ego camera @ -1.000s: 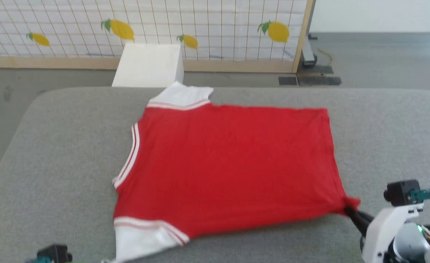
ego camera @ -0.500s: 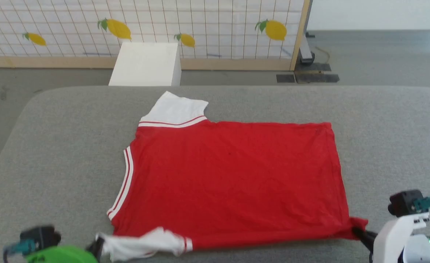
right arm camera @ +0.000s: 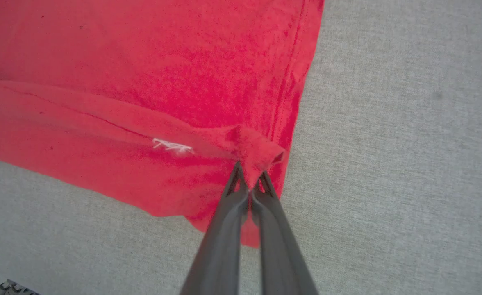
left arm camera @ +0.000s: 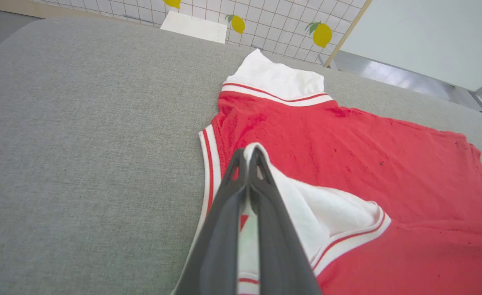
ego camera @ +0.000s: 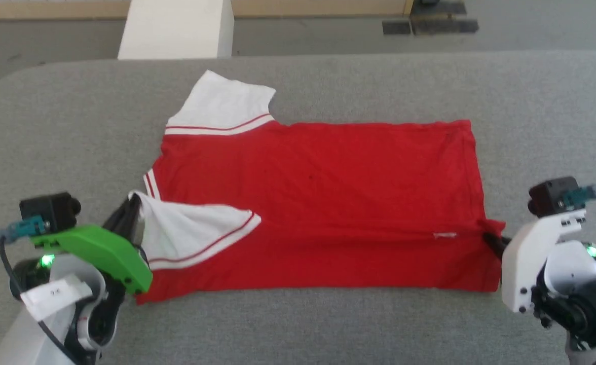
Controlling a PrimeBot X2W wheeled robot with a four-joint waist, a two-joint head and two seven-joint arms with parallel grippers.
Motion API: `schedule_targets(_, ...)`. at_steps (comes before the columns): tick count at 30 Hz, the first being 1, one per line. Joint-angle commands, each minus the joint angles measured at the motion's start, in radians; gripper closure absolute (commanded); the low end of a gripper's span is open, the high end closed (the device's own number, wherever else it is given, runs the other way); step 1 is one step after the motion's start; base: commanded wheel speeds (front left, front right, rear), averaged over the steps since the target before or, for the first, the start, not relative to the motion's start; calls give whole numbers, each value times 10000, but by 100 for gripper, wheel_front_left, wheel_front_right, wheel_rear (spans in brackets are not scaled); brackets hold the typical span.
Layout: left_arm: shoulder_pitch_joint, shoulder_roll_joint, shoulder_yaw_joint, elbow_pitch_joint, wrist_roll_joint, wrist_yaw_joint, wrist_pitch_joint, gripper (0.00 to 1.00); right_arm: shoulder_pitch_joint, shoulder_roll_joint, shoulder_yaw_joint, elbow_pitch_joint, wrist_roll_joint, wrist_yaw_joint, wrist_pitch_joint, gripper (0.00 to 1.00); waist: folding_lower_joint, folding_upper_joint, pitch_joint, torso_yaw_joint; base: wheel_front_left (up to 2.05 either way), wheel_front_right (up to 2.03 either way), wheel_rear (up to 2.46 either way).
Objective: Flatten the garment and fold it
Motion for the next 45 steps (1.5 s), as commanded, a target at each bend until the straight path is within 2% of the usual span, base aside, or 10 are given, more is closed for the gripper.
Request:
schedule_targets(1, -385, -50, 15, 229, 100, -125, -151, 100, -316, 79, 38, 58, -182, -15, 141, 100, 1, 0, 941, -125, 0, 0, 0)
schedule_targets(13, -1674, -474, -79, 2309, -34, -939, -776, 100, -1417, 171, 627, 1248, -787, -15, 1208, 100, 1, 0, 2019, 24, 0, 0, 0)
schedule_targets(14, -1745, -524, -102, 2455, -43, -978, -810, 85, -1415, 174, 616, 1299, -759, -15, 1229, 100, 1, 0, 1990, 53, 0, 0, 0)
schedule_targets(15, -1783, -587, -88, 2578, -87, -988, -849, 61, -1411, 198, 585, 1316, -718, -15, 1183, 80, 1, 0, 1941, 75, 0, 0, 0)
schedule_targets(16, -1817, -629, -83, 2712, -130, -1000, -855, 0, -1394, 212, 561, 1327, -671, -15, 1139, 7, 1, 0, 1864, 89, 0, 0, 0)
schedule_targets(17, -1844, -654, -74, 2794, -144, -999, -880, 0, -1366, 223, 511, 1327, -632, -15, 1090, 0, 1, 0, 1771, 107, 0, 0, 0)
schedule_targets(22, -1777, -457, 11, 2833, 84, -797, -1123, 0, -1076, 350, -34, 1002, -352, -15, 611, 0, 1, 0, 1033, 206, 0, 0, 0)
schedule_targets(26, -1290, -137, 121, 2363, 195, -298, -884, 0, -615, 472, -548, 419, -142, -15, 434, 0, 1, 0, 373, 287, 0, 0, 0)
schedule_targets(37, 939, 572, -633, -125, -542, 1280, 2765, 0, 727, 748, -1579, -1067, 17, -15, 807, 0, 1, 0, -472, 492, 0, 0, 0)
schedule_targets(45, 533, 270, -877, 629, -705, 1259, 3122, 0, 858, 995, -1721, -1537, -65, -15, 929, 0, 1, 0, -147, 227, 0, 0, 0)
